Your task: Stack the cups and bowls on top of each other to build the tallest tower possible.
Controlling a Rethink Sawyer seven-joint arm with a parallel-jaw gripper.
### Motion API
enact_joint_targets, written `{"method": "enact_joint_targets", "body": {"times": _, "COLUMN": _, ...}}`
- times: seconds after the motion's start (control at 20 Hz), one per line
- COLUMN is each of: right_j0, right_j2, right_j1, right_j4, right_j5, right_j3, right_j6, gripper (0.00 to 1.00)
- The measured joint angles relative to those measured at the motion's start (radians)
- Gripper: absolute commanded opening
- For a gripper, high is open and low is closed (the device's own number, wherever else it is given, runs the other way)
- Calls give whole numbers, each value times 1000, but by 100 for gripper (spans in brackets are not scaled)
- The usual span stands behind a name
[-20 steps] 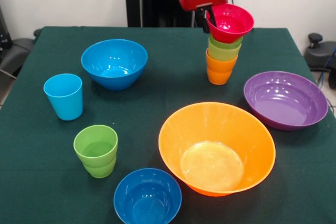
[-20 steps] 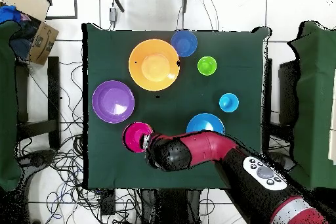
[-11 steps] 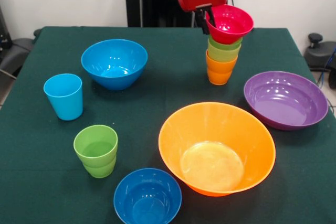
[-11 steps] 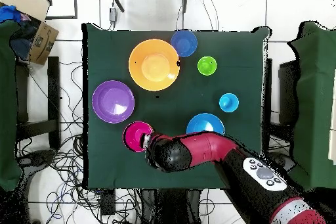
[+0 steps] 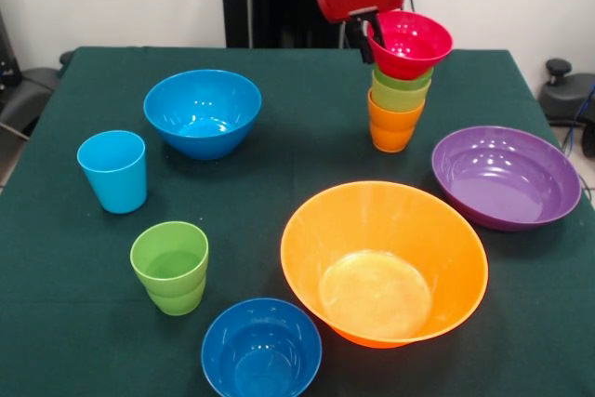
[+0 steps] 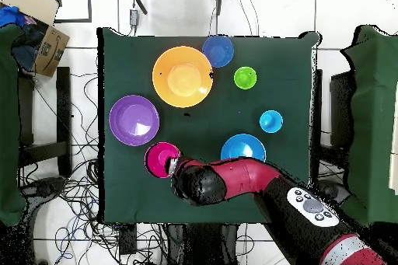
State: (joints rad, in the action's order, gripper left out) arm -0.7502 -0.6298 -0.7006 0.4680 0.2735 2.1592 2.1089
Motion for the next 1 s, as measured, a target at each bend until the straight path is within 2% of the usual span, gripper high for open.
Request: {"method": "enact_joint_targets", "body": {"times": 1.0, "right_j0": 3, "right_j2": 2, "right_j1": 0, "right_j4": 5, "right_j5": -60, "right_j3": 6, "right_j6": 0, "gripper": 0}}
